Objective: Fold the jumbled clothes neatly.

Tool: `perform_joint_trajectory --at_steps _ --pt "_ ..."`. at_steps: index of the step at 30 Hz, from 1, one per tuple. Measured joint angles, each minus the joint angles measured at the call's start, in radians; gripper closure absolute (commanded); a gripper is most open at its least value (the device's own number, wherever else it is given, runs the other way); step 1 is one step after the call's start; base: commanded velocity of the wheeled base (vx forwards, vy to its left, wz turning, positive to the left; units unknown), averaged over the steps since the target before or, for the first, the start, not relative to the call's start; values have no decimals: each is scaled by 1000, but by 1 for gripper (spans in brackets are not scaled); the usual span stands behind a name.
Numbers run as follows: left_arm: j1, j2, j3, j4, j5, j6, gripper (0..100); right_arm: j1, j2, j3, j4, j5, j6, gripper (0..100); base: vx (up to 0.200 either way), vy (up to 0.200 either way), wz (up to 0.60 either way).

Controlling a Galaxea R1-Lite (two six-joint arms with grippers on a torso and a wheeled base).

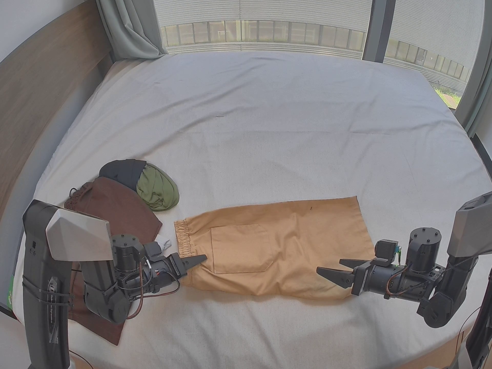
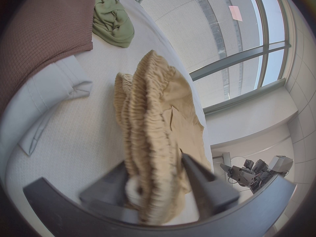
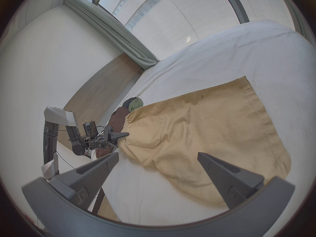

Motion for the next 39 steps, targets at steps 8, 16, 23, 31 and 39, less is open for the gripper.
perform_joint_trajectory --at_steps 8,16,23,31,39 --pt "15 1 -11 0 -16 2 100 -2 6 0 -1 0 -1 0 0 0 0" --pt "21 -10 3 -1 -29 26 100 -2 10 -1 -2 0 -1 0 0 0 0" --pt "38 -40 33 -1 -81 78 100 -6 10 -1 -2 0 -2 0 0 0 0" --pt "83 -92 67 -1 -127 81 100 -8 10 -1 -2 0 -1 0 0 0 0" --pt "145 -156 110 -1 -203 83 100 -6 10 -1 -2 0 -2 0 0 0 0"
